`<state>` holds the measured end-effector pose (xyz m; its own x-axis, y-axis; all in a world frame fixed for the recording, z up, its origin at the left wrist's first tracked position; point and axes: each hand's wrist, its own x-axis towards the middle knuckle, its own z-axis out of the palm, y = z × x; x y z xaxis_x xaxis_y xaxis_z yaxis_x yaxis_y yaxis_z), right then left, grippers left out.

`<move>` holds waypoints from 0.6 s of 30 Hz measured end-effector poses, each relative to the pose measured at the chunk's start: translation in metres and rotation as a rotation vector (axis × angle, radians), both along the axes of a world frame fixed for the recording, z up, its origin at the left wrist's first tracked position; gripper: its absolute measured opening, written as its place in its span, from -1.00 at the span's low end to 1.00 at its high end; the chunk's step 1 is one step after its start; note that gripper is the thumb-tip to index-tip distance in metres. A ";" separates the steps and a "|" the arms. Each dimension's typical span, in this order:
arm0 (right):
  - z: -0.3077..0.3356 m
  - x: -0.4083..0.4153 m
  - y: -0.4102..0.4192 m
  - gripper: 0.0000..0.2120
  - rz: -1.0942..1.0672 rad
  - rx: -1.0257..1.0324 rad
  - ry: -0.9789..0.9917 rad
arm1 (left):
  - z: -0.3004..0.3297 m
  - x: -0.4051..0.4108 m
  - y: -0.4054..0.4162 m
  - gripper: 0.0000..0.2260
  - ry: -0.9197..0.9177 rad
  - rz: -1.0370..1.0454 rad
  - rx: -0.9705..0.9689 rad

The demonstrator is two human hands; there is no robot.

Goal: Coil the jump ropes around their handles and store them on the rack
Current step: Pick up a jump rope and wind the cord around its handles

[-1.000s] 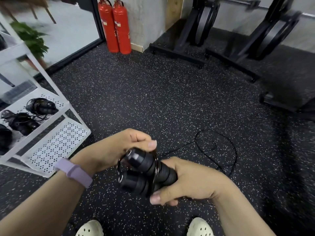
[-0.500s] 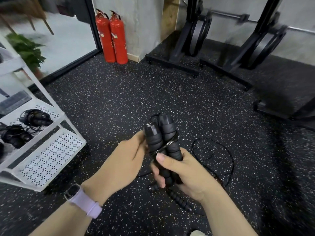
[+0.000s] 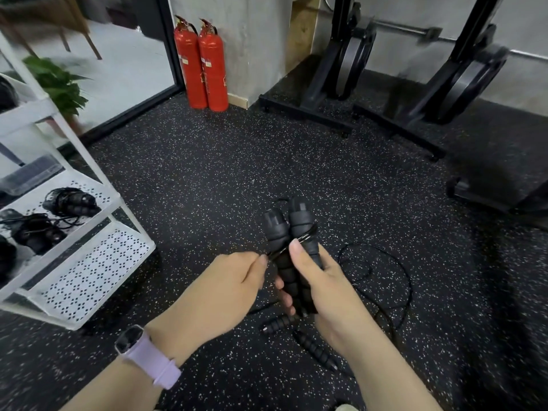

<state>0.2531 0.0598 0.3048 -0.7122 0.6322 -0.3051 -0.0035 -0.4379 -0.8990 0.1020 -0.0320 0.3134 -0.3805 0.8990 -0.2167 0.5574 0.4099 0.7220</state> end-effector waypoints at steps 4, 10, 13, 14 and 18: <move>0.000 0.005 0.009 -0.65 -0.193 -0.037 -0.045 | -0.002 -0.004 -0.006 -0.56 0.040 -0.004 -0.089; -0.007 0.024 0.022 -0.77 -0.106 0.602 -0.614 | 0.008 -0.010 -0.007 -0.55 0.498 -0.053 0.068; -0.011 0.021 0.016 -0.74 0.110 0.673 -0.724 | 0.008 -0.014 -0.006 -0.57 0.664 -0.147 0.169; -0.011 0.020 0.014 -0.70 0.176 0.692 -0.757 | 0.008 -0.016 -0.006 -0.58 0.664 -0.179 0.196; -0.012 0.019 0.008 -0.54 0.417 0.739 -0.864 | 0.006 -0.019 -0.007 -0.63 0.594 -0.235 0.216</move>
